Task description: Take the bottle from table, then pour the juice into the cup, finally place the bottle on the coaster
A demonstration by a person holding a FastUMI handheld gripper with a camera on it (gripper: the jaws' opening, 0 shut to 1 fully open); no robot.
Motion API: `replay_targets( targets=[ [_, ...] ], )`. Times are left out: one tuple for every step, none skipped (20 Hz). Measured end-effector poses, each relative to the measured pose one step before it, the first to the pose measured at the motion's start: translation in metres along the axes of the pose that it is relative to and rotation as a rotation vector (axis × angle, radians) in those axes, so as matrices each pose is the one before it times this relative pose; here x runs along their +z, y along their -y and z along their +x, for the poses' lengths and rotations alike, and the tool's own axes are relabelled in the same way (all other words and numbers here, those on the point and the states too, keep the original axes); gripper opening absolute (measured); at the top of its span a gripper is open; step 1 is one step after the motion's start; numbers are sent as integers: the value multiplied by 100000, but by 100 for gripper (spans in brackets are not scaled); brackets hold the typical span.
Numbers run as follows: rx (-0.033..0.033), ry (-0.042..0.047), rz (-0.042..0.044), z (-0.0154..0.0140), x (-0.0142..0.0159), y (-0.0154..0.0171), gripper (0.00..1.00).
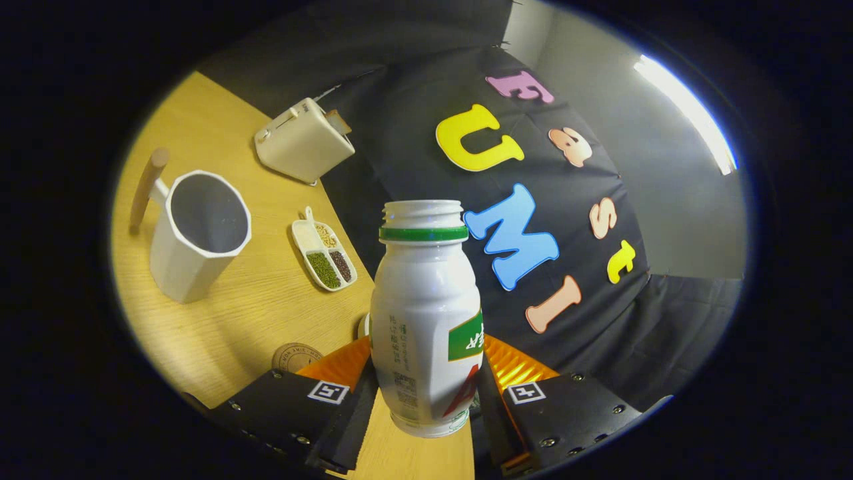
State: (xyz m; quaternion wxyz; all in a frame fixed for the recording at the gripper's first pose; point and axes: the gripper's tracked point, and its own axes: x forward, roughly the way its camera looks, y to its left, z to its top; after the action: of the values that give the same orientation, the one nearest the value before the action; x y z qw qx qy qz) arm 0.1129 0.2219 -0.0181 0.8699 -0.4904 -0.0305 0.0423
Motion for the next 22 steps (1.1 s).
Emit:
replay_targets(
  targets=[
    [60, -211, 2608, -44, -108, 136, 72],
    [-682, 235, 2785, 2, -169, 287, 72],
    [-351, 389, 3068, -4, -15, 288, 72],
    [-124, 405, 3775, -25, -92, 122, 72],
    [771, 683, 4439, -13, 24, -75, 72],
    [1452, 436, 4812, -80, -26, -187, 72],
    [1624, 421, 4594, -37, 17, -139, 72],
    [1011, 161, 4051, 22, -190, 30, 72],
    [860, -22, 3187, -9, -152, 80, 72],
    [330, 103, 2655, 3, -188, 77, 72],
    [673, -12, 2176, -13, -113, -60, 72],
    [465, 104, 2216, -1, -181, 24, 72],
    [998, 192, 2584, 6, -89, -121, 72],
    [1142, -61, 3139, -39, -183, -163, 72],
    [1590, -224, 3539, -72, -131, -261, 72],
    [1427, -323, 3669, 108, -252, -208, 72],
    [1139, -409, 3296, 145, -53, -153, 72],
    [335, -789, 2700, 243, -381, -56, 72],
    [1006, -492, 2336, 227, -222, -139, 72],
    [1296, -600, 2019, 155, -229, -242, 72],
    [625, -322, 1758, 165, -139, -78, 72],
    [-97, -98, 1632, 174, -31, 123, 72]
  ],
)
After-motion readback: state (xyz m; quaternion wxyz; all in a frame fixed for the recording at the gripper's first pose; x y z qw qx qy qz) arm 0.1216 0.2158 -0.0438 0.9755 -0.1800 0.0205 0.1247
